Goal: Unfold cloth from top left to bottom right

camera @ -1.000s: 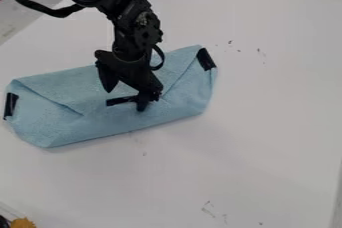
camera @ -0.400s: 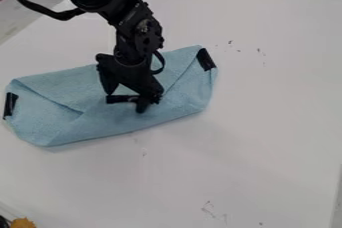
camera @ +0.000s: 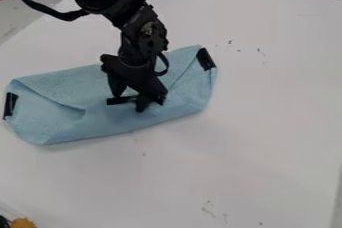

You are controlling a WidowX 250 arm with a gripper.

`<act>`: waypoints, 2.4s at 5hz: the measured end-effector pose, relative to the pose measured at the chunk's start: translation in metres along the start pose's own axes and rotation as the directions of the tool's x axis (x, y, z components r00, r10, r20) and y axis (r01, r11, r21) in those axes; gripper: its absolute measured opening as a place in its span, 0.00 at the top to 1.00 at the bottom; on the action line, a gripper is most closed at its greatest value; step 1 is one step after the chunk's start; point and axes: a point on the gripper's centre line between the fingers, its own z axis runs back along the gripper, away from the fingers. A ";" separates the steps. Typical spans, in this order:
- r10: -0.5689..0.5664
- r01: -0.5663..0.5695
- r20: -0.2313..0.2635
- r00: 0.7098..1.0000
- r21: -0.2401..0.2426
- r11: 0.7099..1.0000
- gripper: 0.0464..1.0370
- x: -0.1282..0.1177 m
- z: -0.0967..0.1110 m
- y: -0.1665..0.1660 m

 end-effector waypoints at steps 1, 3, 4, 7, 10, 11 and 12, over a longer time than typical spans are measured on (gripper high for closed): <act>-0.007 0.007 0.003 1.000 0.000 1.000 0.66 0.000 -0.002 -0.001; -0.031 0.032 -0.013 0.999 0.025 0.999 0.93 -0.003 0.004 -0.003; -0.070 0.063 0.083 0.994 0.087 0.994 0.97 0.009 0.038 -0.003; -0.023 0.016 0.150 0.988 0.048 0.999 0.76 -0.019 0.077 -0.039; 0.174 -0.219 -0.186 0.967 -0.252 0.943 0.03 -0.070 0.108 -0.105; 0.161 -0.193 -0.142 0.977 -0.249 0.949 0.03 -0.073 0.112 -0.106; 0.083 -0.093 -0.051 0.995 -0.239 0.967 0.04 -0.070 0.104 -0.100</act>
